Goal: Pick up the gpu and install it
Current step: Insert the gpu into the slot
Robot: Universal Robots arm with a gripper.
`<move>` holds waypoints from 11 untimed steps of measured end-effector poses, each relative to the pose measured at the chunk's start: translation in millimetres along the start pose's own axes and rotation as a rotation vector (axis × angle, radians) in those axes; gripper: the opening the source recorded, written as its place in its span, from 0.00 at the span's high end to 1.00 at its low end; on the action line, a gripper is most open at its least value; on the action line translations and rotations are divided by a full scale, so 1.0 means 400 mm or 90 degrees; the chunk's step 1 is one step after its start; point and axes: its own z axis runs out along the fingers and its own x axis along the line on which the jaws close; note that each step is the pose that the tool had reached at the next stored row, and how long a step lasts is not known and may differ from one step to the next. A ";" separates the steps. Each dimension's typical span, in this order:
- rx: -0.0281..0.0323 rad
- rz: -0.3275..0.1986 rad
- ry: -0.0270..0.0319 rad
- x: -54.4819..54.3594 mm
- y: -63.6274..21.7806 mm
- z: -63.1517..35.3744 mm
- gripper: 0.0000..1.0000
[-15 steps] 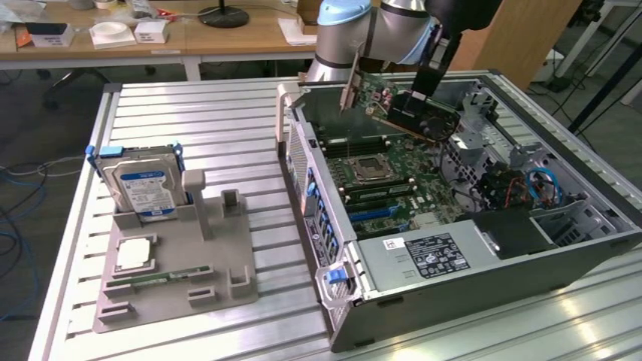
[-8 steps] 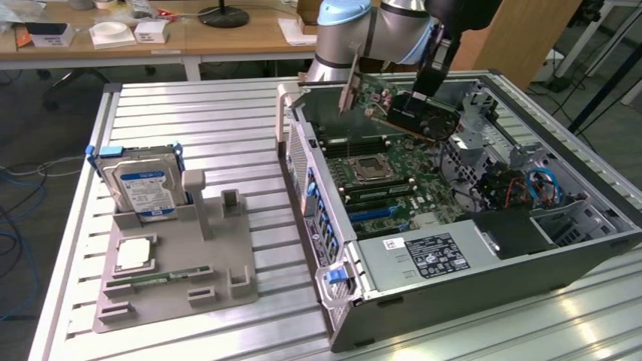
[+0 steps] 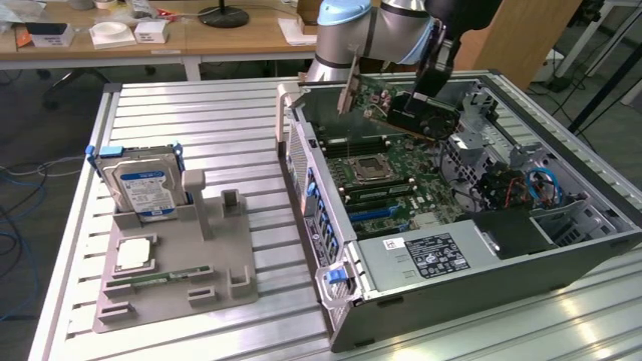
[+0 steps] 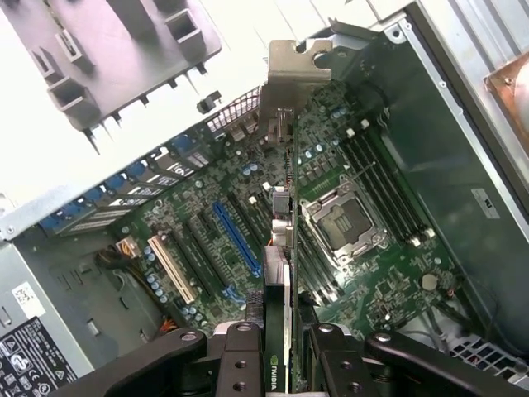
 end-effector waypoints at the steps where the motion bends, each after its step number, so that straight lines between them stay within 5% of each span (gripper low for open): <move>1: -0.0001 -0.005 0.0003 0.000 0.000 0.000 0.74; 11: -0.0015 -0.056 0.0036 0.000 0.000 0.000 0.74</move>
